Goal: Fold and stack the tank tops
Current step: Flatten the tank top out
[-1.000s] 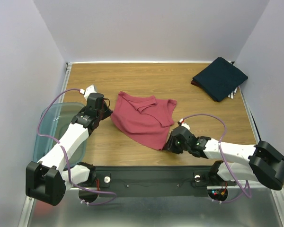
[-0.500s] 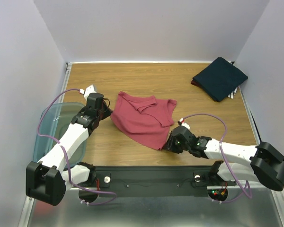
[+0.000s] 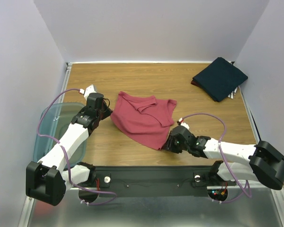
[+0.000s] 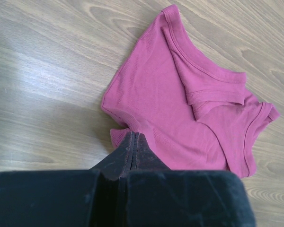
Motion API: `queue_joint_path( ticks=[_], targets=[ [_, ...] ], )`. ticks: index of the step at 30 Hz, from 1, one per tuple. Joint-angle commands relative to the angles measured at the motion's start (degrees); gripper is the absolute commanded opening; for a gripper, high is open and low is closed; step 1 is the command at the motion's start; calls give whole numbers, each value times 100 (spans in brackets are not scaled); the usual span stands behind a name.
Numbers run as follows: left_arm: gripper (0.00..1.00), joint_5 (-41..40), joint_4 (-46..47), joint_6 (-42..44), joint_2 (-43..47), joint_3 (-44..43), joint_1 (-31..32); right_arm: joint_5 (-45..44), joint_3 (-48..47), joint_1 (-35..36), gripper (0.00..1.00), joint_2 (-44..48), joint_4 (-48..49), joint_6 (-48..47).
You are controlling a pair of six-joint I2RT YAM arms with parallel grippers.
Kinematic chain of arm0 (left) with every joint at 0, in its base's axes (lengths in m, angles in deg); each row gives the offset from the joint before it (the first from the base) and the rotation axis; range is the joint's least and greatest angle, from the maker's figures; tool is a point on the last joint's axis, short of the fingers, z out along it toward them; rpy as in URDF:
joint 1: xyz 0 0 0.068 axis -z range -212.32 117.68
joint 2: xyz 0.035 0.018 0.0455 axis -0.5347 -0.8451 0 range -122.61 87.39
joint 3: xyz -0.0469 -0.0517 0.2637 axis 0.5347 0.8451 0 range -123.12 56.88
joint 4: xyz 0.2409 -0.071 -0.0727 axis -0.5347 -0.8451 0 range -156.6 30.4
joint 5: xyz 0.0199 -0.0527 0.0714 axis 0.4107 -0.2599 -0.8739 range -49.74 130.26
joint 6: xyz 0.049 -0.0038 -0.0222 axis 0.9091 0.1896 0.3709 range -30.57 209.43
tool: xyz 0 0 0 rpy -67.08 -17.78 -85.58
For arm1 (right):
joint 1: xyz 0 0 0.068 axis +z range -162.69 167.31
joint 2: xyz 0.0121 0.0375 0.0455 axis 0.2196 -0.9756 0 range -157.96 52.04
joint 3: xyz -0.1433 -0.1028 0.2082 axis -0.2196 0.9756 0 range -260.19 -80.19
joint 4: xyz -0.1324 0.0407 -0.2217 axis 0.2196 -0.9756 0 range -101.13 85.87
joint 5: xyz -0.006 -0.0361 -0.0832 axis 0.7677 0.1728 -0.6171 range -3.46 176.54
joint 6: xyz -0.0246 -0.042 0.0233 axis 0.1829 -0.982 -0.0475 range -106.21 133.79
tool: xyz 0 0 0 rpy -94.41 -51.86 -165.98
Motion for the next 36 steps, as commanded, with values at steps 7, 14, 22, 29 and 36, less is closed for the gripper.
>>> queue_joint_path(
  ticks=[7, 14, 22, 29, 36],
  targets=[
    [0, -21, 168, 66, 8, 90, -18, -171, -337, 82, 33, 41, 178, -96],
    [0, -21, 194, 66, -10, 116, -18, -136, -407, 82, 33, -206, 195, -87],
    [0, -4, 220, 66, -19, 142, -18, -180, -469, 143, 33, -268, 239, -70],
    [0, 5, 238, 75, -19, 169, -18, -215, -574, 187, 34, -224, 239, -105],
    [0, 5, 256, 75, -27, 195, -18, -268, -610, 213, 40, -276, 239, -96]
  ],
)
